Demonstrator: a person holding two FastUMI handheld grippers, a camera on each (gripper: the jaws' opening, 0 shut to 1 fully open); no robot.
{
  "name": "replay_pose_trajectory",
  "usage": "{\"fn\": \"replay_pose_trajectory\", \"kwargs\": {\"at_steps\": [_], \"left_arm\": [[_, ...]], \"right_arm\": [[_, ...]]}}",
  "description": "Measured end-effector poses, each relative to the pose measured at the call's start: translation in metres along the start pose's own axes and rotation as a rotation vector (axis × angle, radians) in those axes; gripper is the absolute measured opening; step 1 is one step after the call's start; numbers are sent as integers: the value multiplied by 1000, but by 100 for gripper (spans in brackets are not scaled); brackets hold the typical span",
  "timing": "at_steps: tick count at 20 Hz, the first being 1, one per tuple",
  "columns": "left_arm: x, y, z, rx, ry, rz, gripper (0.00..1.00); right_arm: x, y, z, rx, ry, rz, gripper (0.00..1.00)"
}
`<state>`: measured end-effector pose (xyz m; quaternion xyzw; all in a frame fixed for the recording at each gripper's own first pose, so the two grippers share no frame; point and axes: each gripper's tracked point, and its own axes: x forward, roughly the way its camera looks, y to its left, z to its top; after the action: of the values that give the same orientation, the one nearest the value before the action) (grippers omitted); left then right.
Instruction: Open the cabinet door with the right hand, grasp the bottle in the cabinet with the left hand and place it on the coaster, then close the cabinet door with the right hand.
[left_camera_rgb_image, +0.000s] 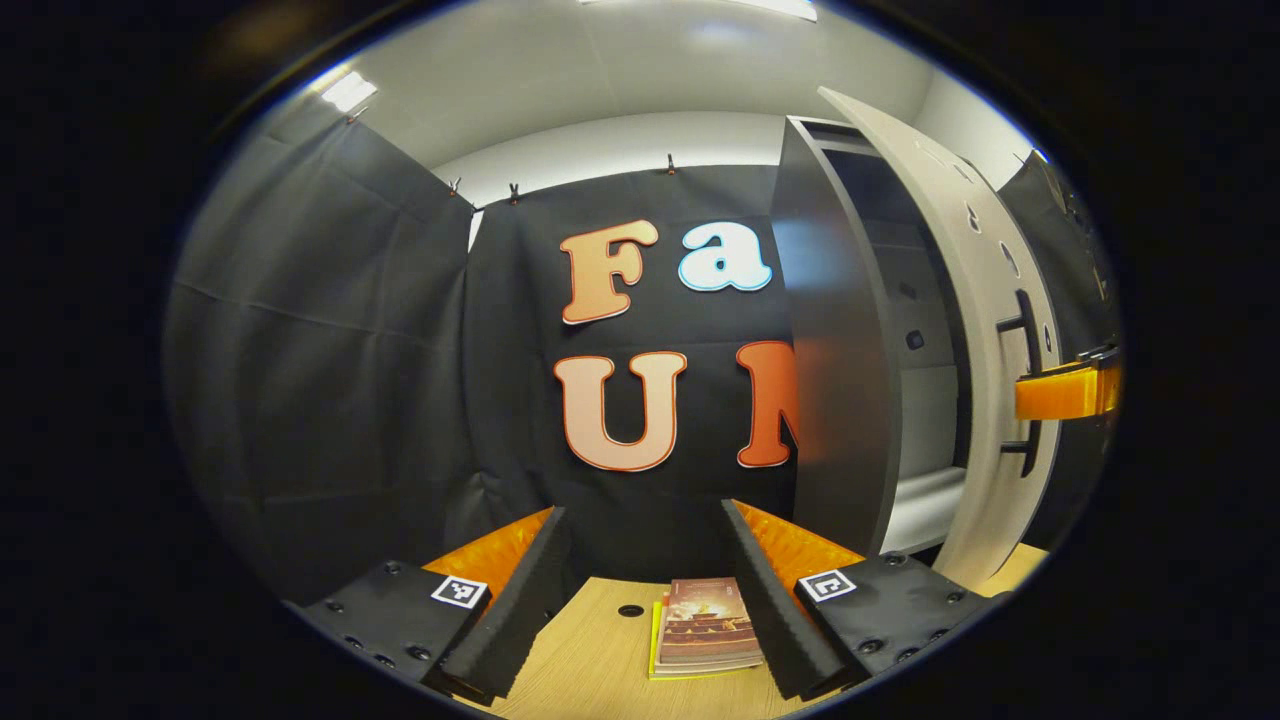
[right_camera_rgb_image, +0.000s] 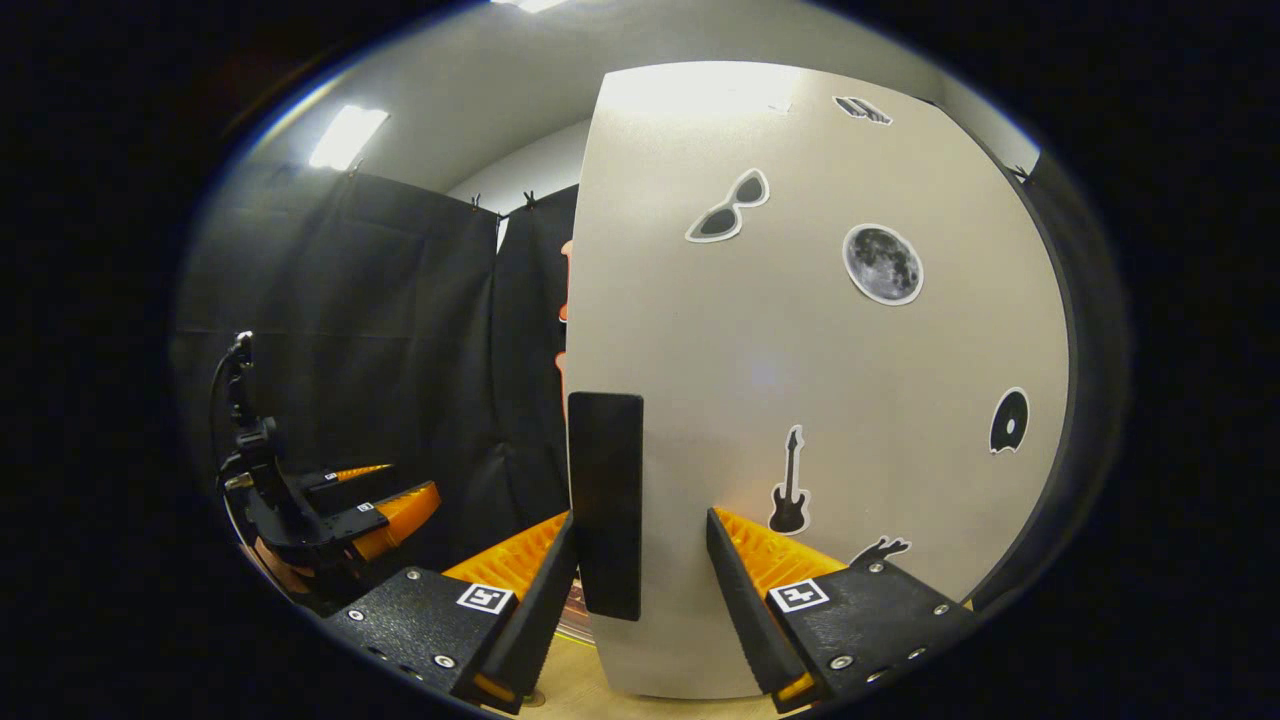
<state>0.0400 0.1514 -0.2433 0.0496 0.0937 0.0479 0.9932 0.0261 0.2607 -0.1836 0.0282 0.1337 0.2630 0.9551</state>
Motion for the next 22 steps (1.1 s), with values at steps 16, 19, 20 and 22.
{"fn": "replay_pose_trajectory", "kwargs": {"at_steps": [16, 19, 20, 22], "left_arm": [[-10, -56, 28, -52, 49, -91, 98], [-19, -75, 43, -71, 50, -112, 97], [-22, -83, 50, -86, 51, -122, 99], [-28, -96, 63, -111, 52, -138, 99]], "right_arm": [[-6, -12, -7, 52, 17, -48, 81], [-39, -26, 1, 7, -5, -92, 81], [-55, -31, 6, -3, -13, -110, 81], [-87, -41, 15, -13, -23, -138, 81]]}}
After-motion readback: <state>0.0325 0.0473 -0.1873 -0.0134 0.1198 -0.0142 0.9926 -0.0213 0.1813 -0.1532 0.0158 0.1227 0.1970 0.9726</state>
